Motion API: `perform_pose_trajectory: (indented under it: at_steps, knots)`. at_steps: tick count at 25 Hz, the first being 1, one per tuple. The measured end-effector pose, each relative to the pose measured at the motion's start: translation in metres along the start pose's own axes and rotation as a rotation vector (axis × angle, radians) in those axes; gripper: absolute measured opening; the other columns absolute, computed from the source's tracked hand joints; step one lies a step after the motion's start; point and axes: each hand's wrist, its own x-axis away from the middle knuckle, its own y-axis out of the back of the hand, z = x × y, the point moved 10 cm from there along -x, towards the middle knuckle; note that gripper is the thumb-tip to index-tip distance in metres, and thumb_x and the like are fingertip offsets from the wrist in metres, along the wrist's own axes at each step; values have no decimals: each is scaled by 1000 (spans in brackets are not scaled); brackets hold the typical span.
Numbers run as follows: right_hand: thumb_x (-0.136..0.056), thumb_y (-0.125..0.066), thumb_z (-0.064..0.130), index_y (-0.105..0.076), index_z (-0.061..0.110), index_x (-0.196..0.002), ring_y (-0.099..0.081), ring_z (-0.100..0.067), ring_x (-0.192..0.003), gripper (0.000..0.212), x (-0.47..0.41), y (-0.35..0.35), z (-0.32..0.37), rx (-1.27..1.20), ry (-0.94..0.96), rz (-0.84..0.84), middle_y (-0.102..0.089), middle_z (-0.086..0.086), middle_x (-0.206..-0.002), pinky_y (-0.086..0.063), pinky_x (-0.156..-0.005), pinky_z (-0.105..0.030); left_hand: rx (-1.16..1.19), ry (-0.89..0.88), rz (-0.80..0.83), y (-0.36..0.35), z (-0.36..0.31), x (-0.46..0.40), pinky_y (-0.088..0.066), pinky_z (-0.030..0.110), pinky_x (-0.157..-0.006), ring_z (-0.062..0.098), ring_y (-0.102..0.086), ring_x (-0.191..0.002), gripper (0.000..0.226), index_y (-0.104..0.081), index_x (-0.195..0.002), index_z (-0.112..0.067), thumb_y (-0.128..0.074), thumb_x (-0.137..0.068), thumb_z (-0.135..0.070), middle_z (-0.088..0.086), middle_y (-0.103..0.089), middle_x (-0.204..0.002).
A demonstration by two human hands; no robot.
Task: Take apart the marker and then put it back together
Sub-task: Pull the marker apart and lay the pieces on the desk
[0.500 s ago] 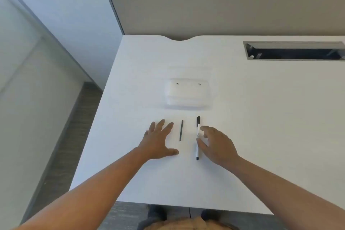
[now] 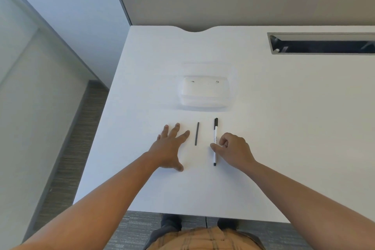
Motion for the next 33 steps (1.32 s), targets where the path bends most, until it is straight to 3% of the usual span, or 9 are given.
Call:
perform_pose_trajectory:
  at_steps: [8, 14, 20, 23, 25, 28, 32, 33]
  knots:
    - [-82, -65, 30, -58, 15, -73, -56, -19, -63, 19, -4, -4, 1, 60, -52, 65, -63, 4, -69, -42, -58, -31, 52, 25, -64, 5, 8, 3, -40, 49, -108, 20, 15, -153, 130, -3, -156, -43, -90, -61, -41, -17, 16, -165]
    - [-77, -64, 19, -53, 13, -63, -55, -17, -48, 18, 6, -2, -6, -245, -147, 111, -63, -4, -61, -44, -57, -28, 70, 22, -57, 5, 8, 6, -38, 48, -110, 19, 15, -153, 127, -5, -157, -39, -90, -62, -41, -17, 16, -165]
    - [-87, -67, 11, -62, 11, -94, -61, -20, -57, 8, 18, -3, 9, -527, -147, 132, -74, -9, -74, -51, -55, -27, 142, 30, -38, 7, 2, 3, -33, 47, -116, 19, 8, -154, 114, -14, -158, -34, -86, -69, -40, -12, 6, -167]
    - [-91, -65, 11, -67, 19, -104, -59, -19, -58, 15, 21, 0, 18, -594, -109, 135, -72, -7, -70, -52, -56, -27, 289, -34, -107, 20, -12, 6, -32, 40, -117, 16, -16, -151, 102, -25, -155, -34, -84, -72, -42, -11, -12, -166]
    - [-93, -64, 11, -71, 17, -103, -59, -19, -58, 14, 22, 4, 23, -644, -102, 126, -70, -10, -73, -52, -57, -27, 465, -134, -192, 37, -32, 16, -36, 33, -113, 8, -35, -141, 91, -38, -149, -37, -85, -72, -45, -14, -30, -158]
    - [-95, -65, 15, -74, 8, -98, -60, -20, -59, 12, 24, 9, 35, -706, -75, 149, -69, -10, -72, -51, -59, -28, 665, -302, -305, 69, -65, 38, -45, 21, -99, -4, -52, -114, 72, -58, -133, -42, -89, -68, -43, -21, -53, -126]
    - [-94, -68, 19, -73, 8, -82, -57, -17, -56, 18, 29, 13, 57, -759, -13, 195, -62, -4, -62, -51, -58, -27, 679, -491, -430, 101, -92, 63, -47, 17, -75, 6, -60, -85, 26, -70, -96, -44, -81, -82, -25, -13, -63, -92]
    - [-94, -67, 20, -72, 8, -81, -60, -17, -57, 18, 29, 15, 59, -744, -19, 191, -65, -6, -65, -51, -58, -26, 660, -514, -471, 106, -93, 65, -48, 20, -73, 9, -61, -83, 21, -72, -95, -40, -76, -87, -21, -10, -65, -88]
